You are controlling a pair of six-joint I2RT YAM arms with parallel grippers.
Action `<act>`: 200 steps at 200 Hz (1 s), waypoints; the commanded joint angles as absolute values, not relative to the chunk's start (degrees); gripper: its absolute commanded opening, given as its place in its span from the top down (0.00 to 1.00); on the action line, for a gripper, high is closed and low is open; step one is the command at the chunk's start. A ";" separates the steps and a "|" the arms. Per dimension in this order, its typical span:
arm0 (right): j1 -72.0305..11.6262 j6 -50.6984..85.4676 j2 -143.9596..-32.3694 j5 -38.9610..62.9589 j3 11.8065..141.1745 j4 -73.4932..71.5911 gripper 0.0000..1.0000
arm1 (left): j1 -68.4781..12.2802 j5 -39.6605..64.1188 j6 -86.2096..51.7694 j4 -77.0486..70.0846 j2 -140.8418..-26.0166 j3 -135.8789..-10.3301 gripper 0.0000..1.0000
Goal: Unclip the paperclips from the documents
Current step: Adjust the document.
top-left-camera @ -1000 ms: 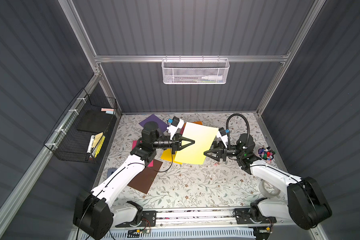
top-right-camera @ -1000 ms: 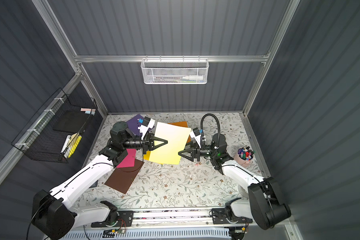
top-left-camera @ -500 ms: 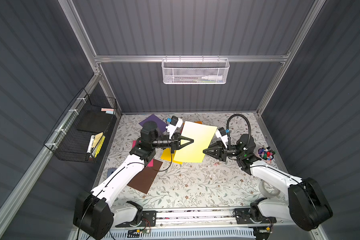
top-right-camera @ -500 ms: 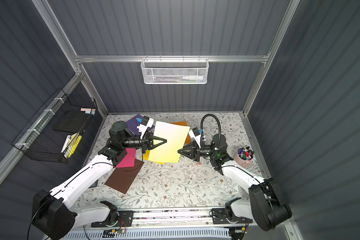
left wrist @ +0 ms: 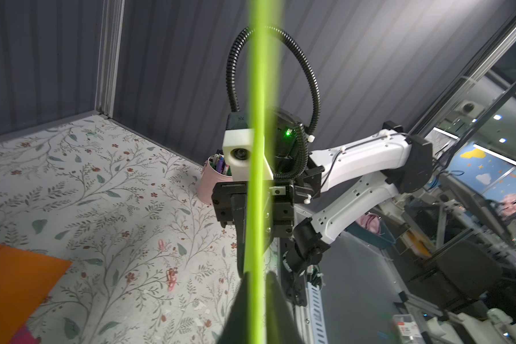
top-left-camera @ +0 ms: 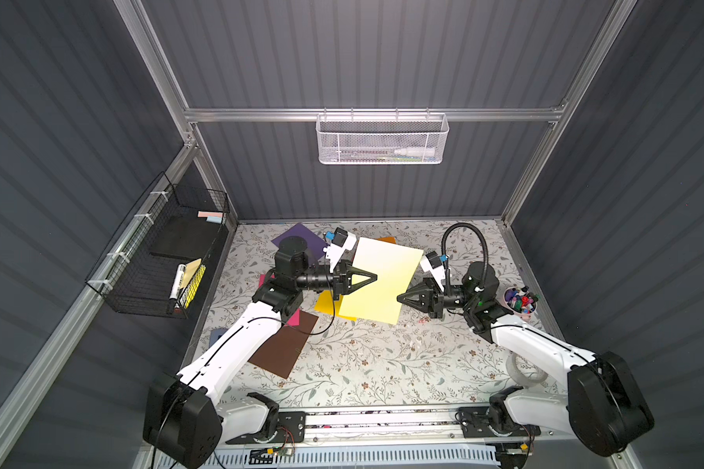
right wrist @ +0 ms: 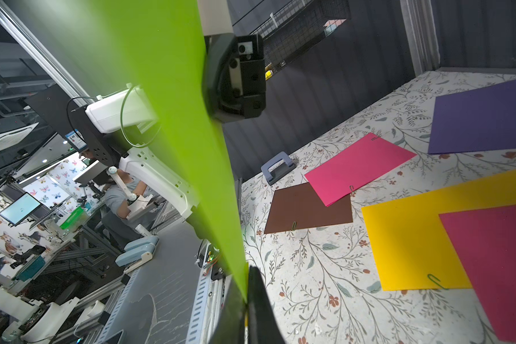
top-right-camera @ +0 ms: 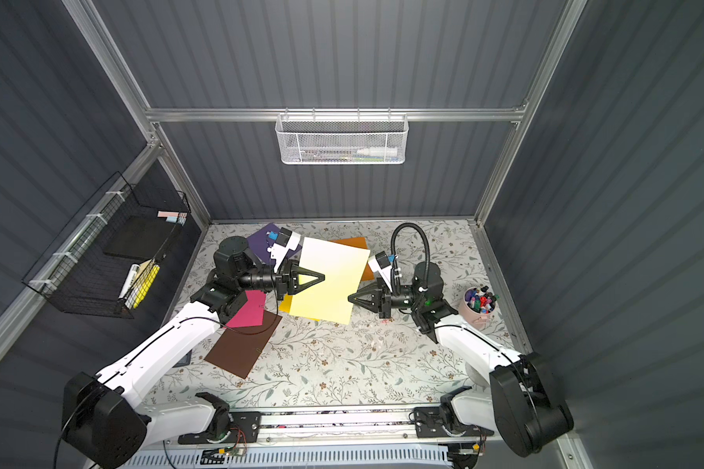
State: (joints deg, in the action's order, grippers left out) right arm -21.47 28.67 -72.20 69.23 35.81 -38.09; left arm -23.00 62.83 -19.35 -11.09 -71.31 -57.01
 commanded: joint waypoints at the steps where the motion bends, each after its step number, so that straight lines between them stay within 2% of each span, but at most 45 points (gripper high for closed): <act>1: -21.27 28.86 -71.81 69.90 37.83 -37.79 1.00 | -22.59 66.03 -18.83 -10.90 -71.76 -57.59 0.63; 23: -21.18 29.28 -71.70 69.55 38.40 -38.15 1.00 | -22.59 66.29 -19.20 -10.99 -71.29 -56.62 0.60; 37: -21.18 29.28 -71.67 69.35 38.66 -38.17 1.00 | -22.59 66.50 -19.33 -10.94 -71.19 -56.14 0.63; 71: -21.09 29.47 -72.33 69.92 39.20 -37.65 1.00 | -22.59 64.21 -18.47 -9.01 -70.86 -56.34 1.00; 126: -20.59 24.91 -70.56 69.96 39.40 -29.49 1.00 | -22.59 60.17 -15.75 -5.89 -70.69 -58.75 1.00; 200: -17.61 23.67 -69.89 69.87 39.11 -25.48 0.99 | -22.59 59.90 -14.11 -4.08 -71.03 -59.82 1.00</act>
